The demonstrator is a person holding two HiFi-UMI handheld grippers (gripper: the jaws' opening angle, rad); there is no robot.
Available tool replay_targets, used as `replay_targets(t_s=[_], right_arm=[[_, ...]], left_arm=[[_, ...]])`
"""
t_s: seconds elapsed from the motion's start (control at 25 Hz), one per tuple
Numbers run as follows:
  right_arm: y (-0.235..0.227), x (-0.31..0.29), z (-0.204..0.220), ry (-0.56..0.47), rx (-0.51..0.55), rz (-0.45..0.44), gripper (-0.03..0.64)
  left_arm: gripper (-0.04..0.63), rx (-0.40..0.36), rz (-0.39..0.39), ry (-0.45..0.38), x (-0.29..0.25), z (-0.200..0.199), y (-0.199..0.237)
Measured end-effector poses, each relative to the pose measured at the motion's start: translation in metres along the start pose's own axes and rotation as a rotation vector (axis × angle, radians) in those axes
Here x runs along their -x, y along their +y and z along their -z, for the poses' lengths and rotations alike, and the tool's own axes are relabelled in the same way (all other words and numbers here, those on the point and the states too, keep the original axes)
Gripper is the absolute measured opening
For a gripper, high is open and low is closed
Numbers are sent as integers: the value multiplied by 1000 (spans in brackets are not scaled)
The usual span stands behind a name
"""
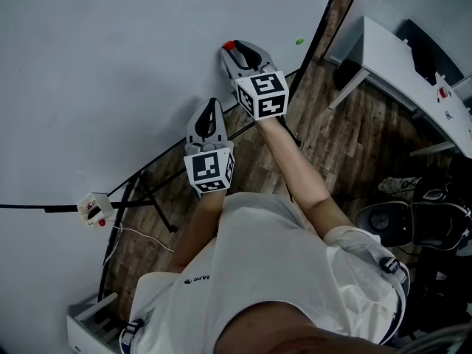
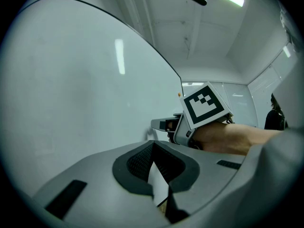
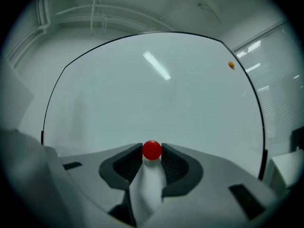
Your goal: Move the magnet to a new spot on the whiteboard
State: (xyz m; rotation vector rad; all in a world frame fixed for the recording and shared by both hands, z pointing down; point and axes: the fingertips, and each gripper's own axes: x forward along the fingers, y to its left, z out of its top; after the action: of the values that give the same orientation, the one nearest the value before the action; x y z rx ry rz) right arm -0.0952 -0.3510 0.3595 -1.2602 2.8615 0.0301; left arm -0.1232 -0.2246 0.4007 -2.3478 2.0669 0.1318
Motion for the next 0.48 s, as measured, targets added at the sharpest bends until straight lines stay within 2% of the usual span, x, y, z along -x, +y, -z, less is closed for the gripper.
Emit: replay_targets(t_s=[0.48], right_arm=[[-3, -8, 1, 8, 40, 2, 132]], left_arm=[[2, -7, -1, -4, -3, -3, 2]])
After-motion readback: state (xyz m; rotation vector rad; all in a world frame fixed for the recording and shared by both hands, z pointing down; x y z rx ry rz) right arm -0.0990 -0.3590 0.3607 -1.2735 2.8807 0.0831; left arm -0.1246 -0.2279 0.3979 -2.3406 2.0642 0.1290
